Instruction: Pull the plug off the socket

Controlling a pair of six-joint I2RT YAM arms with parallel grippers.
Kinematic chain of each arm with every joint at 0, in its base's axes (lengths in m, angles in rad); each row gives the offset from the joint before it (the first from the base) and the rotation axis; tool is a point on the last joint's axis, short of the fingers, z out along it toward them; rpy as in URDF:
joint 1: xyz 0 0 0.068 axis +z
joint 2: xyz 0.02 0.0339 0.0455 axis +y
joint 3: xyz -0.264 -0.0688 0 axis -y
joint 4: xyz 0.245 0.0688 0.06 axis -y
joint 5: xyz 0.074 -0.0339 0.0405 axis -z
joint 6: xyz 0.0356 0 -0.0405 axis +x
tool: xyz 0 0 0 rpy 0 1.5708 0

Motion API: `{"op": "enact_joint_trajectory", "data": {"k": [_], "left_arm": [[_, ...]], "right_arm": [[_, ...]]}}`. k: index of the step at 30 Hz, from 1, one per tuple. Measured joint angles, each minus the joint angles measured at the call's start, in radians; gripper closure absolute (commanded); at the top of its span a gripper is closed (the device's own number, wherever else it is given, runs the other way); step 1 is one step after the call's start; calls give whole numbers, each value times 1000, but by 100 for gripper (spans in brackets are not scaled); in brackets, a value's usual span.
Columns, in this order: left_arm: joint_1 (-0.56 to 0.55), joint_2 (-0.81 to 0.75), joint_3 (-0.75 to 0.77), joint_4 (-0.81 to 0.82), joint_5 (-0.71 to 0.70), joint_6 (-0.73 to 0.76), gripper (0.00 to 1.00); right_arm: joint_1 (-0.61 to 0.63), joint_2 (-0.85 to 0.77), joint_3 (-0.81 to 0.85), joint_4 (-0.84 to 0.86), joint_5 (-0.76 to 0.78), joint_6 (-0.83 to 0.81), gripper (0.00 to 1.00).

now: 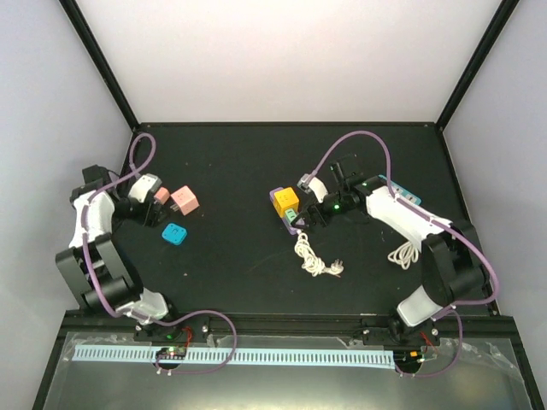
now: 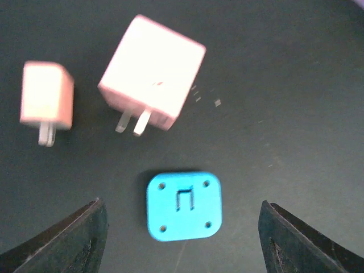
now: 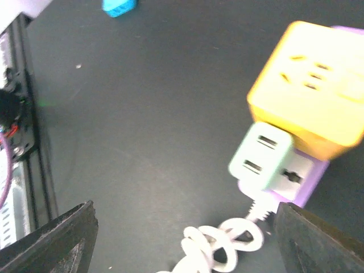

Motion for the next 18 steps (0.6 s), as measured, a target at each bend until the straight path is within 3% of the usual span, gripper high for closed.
{"op": "enact_joint_trajectory", "data": {"k": [12,18], "left_arm": [[-395,-314,-53,80,22,-60,20],[-473,-317,-53,133,33,-159,20]], "right_arm": [[-8,53,-51,171,240,100,25],[94,70,-79,261,383,132,29]]}}
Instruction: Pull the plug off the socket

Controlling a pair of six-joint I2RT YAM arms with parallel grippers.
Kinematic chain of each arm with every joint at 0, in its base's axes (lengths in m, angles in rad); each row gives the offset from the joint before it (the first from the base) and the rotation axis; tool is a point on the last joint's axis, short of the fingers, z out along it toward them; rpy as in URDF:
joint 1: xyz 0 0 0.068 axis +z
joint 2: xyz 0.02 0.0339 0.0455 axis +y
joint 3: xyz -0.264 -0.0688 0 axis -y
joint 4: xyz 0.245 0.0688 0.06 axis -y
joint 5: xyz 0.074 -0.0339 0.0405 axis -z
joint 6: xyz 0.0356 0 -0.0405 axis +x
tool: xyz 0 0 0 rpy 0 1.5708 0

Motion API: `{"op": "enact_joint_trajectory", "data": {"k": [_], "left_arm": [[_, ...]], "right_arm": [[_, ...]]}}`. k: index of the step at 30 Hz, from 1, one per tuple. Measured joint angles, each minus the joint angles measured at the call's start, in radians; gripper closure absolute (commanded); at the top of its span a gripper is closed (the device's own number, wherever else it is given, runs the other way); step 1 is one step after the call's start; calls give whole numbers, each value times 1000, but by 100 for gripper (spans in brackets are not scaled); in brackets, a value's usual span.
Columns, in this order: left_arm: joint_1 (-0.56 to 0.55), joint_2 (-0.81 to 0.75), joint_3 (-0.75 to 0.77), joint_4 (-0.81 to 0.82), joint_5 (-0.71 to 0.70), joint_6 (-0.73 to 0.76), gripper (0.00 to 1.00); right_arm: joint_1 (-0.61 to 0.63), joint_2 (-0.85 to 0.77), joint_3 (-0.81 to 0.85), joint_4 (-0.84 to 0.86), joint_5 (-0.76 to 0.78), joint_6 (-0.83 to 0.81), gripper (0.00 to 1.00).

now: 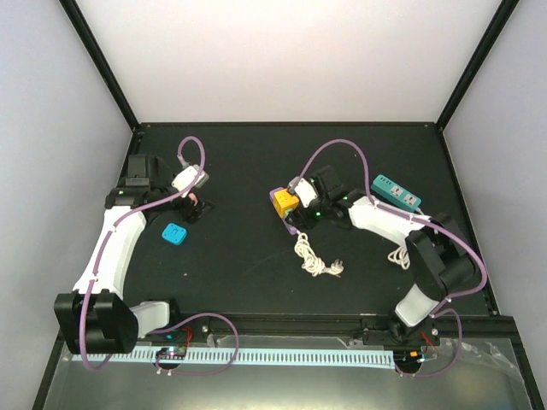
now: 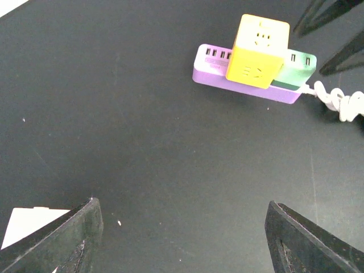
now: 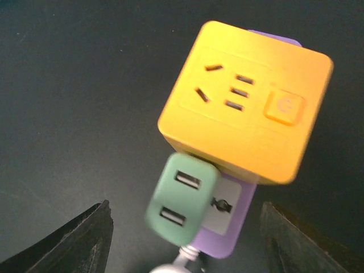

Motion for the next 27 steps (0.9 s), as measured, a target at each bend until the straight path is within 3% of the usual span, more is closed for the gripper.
{"op": "enact_joint_trajectory", "data": {"k": [10,16,21,24,27], "left_arm": [[-17,0,0,35,0,-68,19],[-18,0,0,37,0,-79,19],[-18,0,0,37,0,-79,19],[-18,0,0,35,1,-74,14],[-18,0,0,25,18,-36,2]], "right_arm": [[99,93,3,73,185,20,53],[109,107,0,80,210,21,69],[108,105,-13,103,199,2,75],[105,104,-16,108,174,-22,77],[104,104,-25,113,108,-74,77]]}}
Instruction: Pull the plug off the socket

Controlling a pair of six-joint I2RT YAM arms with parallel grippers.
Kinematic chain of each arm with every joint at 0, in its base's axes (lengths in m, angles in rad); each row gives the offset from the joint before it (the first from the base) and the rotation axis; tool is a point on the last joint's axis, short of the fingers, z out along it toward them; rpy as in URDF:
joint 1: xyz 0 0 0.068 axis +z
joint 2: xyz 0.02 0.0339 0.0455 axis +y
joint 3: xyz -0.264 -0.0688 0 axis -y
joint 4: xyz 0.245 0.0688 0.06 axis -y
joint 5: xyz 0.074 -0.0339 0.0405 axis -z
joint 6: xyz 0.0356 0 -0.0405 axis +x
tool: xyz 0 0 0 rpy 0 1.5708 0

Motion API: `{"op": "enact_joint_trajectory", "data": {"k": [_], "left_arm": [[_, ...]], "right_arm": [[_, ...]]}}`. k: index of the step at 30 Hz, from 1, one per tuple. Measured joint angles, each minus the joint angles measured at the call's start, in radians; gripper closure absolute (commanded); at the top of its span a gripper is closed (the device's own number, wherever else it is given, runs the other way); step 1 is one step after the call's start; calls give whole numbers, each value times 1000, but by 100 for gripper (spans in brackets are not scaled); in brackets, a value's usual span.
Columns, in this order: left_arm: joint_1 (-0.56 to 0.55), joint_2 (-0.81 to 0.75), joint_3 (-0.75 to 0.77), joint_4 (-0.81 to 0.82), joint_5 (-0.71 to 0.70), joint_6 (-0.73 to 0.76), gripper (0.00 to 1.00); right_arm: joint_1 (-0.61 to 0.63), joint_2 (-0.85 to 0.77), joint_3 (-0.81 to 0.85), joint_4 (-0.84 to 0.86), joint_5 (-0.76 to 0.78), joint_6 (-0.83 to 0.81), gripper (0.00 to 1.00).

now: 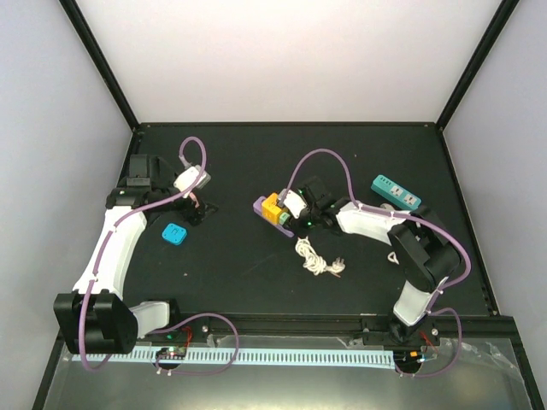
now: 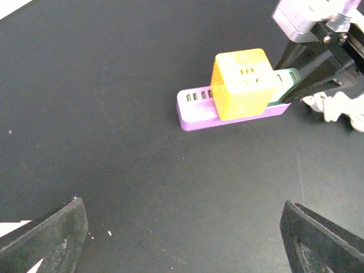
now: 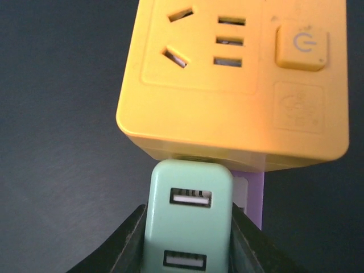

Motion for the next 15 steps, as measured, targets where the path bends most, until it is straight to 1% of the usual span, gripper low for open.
{"op": "enact_joint_trajectory", "data": {"k": [6,11,15], "left_arm": [[0,-5,-9,-71,72,156,1],[-1,-42,-83,-108,129,336,1],[-5,-77,-168,-142,179,504,1]], "right_arm": [[34,0,-1,-46,-157,-131,79],[89,1,2,-76,-209,-208,83],[128,2,1,-76,-212,-254,86]]}}
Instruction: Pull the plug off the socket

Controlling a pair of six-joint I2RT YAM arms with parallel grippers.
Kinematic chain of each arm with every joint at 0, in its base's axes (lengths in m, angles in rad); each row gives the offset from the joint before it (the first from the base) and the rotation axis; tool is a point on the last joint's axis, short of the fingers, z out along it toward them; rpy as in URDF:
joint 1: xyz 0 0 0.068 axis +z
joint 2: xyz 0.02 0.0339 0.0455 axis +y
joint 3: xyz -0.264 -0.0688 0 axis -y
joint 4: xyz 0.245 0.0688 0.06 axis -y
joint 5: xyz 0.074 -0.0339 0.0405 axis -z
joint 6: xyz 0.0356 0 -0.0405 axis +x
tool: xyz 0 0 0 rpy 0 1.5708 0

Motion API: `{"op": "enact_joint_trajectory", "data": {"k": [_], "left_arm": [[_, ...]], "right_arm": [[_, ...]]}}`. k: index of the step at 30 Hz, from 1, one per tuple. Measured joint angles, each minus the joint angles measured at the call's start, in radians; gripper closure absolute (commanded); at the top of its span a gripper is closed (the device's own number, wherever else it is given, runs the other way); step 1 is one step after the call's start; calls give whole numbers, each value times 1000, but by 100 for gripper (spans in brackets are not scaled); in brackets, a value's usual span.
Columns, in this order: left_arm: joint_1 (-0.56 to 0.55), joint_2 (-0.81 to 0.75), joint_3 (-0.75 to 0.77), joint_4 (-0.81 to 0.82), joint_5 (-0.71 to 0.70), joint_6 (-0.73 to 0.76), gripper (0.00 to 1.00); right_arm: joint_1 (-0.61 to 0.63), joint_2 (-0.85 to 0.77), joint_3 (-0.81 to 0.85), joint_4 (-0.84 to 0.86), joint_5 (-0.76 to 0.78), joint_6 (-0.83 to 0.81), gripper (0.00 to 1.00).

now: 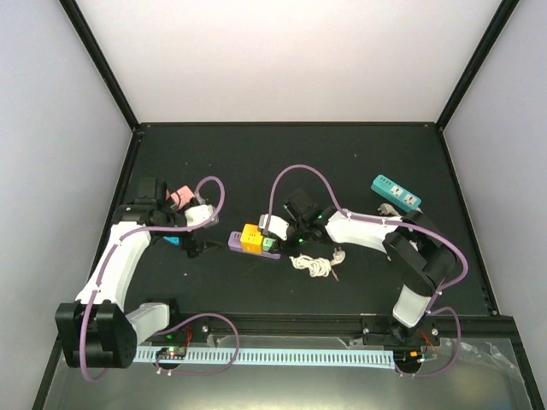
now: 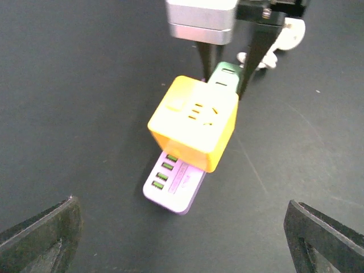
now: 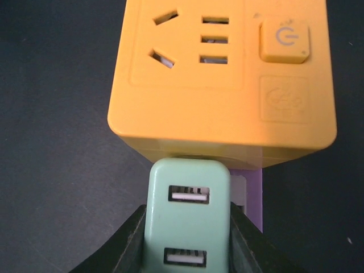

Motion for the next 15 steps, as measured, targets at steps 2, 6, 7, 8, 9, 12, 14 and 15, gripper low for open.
{"op": "enact_joint_trajectory", "data": {"k": [2,6,7,8,9,12,14,15], "left_arm": [[-14,-4,-27,-7,10,55,1],[-77,-5,-82,34,-3,95,1],[-98,-5,-98,57,-13,95,1],[-121,-5,-114,78,-24,95,1],[-141,-4,-124,94,-35,92,1],[-208,16,-131,156,-70,72,1],[-243,40,-131,200,-82,51,1],[-255,53,-130,218,-85,39,1]], "right_arm": [[16,0,-1,2,0,-16,86],[31,3,-4,16,-1,-41,87],[32,4,-4,18,-1,-44,87],[32,6,-5,23,-2,-50,87],[34,8,-6,29,-2,-54,87],[37,8,-16,56,-1,-61,88],[37,8,-27,77,-2,-65,88],[37,7,-33,89,-3,-66,89]]}}
